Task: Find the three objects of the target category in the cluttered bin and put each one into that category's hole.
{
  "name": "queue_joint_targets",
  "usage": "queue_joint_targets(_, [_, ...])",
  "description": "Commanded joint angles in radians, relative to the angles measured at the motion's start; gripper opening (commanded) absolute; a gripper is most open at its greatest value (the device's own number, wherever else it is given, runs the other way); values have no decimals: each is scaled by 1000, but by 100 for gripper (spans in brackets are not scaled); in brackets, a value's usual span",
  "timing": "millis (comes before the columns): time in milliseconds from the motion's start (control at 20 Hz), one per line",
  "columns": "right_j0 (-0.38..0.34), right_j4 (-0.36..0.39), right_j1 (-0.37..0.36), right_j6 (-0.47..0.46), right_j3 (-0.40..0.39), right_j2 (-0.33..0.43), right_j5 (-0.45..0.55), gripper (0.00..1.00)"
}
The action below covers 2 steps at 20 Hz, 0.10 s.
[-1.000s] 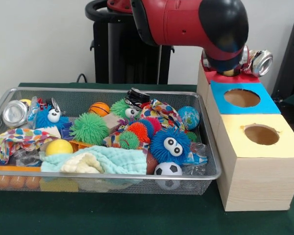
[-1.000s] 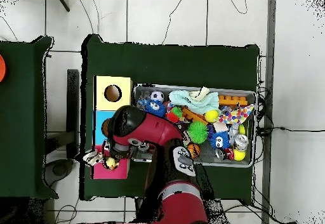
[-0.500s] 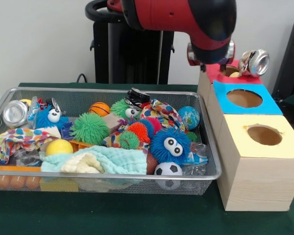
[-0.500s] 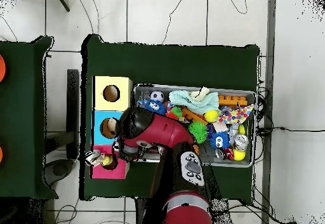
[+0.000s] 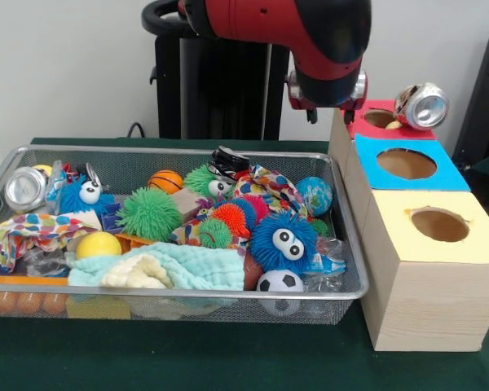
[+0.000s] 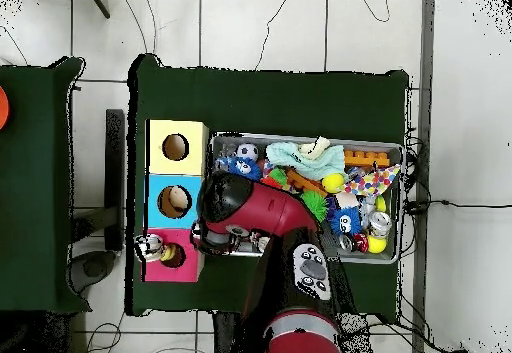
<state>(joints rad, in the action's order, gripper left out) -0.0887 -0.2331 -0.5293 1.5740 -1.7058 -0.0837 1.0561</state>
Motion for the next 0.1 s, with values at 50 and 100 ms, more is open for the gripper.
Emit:
queue_joint_targets(50, [-25, 46, 18, 148, -1, 2, -79, 100])
queue_joint_targets(100, [-24, 55, 22, 141, 5, -1, -82, 100])
